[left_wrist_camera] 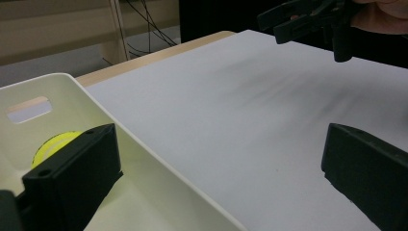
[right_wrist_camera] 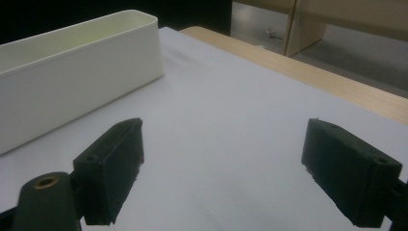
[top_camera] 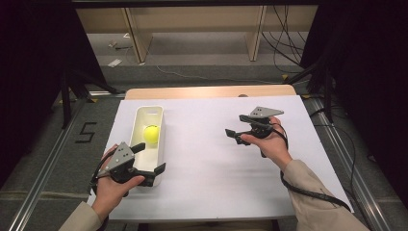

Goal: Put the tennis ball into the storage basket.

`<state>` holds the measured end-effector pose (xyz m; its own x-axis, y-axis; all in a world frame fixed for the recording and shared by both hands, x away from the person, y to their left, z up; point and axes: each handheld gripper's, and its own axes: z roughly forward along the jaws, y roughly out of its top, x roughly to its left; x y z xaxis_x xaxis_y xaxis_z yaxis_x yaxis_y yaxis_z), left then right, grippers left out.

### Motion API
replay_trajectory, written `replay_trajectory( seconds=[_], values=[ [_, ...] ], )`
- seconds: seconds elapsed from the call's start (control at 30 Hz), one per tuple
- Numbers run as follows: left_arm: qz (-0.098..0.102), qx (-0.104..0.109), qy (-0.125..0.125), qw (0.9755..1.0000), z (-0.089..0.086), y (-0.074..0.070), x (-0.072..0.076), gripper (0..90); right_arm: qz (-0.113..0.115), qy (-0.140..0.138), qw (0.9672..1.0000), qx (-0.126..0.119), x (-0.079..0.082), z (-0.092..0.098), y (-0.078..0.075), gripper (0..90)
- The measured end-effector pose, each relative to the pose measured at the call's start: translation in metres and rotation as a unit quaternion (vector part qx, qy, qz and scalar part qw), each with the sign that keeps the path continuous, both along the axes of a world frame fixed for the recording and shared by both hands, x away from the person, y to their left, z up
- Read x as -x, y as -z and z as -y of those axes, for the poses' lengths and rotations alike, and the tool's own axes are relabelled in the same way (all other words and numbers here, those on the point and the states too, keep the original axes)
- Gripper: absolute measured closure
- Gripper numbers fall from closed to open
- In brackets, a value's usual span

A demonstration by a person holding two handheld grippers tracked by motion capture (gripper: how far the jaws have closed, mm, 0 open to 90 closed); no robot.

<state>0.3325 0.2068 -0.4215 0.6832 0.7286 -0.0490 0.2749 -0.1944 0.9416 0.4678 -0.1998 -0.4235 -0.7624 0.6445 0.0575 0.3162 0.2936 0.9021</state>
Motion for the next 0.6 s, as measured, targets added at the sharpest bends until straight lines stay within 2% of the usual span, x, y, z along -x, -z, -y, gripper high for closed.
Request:
replay_trajectory(
  seconds=[0.6],
  values=[
    [0.000,0.001,-0.002,1.0000,-0.001,0.000,0.000,0.0,0.001,0.017,0.9998,0.001,0.016,0.026,0.002,15.9]
  ],
)
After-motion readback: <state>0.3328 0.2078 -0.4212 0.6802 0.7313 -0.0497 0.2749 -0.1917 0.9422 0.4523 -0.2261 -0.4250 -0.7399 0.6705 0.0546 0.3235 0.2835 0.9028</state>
